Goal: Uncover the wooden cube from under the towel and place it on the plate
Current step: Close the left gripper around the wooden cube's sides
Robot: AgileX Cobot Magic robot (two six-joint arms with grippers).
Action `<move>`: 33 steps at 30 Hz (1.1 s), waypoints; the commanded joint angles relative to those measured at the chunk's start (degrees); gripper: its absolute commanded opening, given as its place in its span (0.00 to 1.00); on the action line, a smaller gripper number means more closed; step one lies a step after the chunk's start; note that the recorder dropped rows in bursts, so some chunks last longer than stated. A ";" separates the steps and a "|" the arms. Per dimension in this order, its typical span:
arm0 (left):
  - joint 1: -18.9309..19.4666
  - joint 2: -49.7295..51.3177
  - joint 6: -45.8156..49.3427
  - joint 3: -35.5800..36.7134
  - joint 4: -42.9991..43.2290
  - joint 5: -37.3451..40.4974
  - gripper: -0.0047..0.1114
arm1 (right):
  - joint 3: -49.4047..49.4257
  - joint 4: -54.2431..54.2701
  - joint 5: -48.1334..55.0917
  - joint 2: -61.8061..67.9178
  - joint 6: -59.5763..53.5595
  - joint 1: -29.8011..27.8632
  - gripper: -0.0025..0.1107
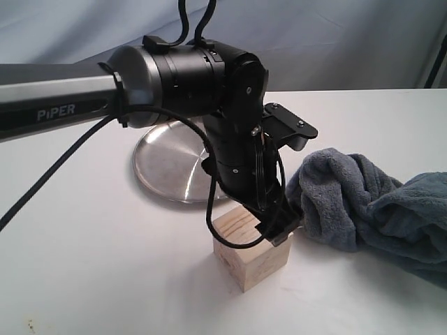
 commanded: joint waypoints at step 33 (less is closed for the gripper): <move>-0.22 8.83 1.09 -0.30 -4.02 2.46 0.94 | 0.15 0.28 0.68 -0.37 0.23 0.00 0.05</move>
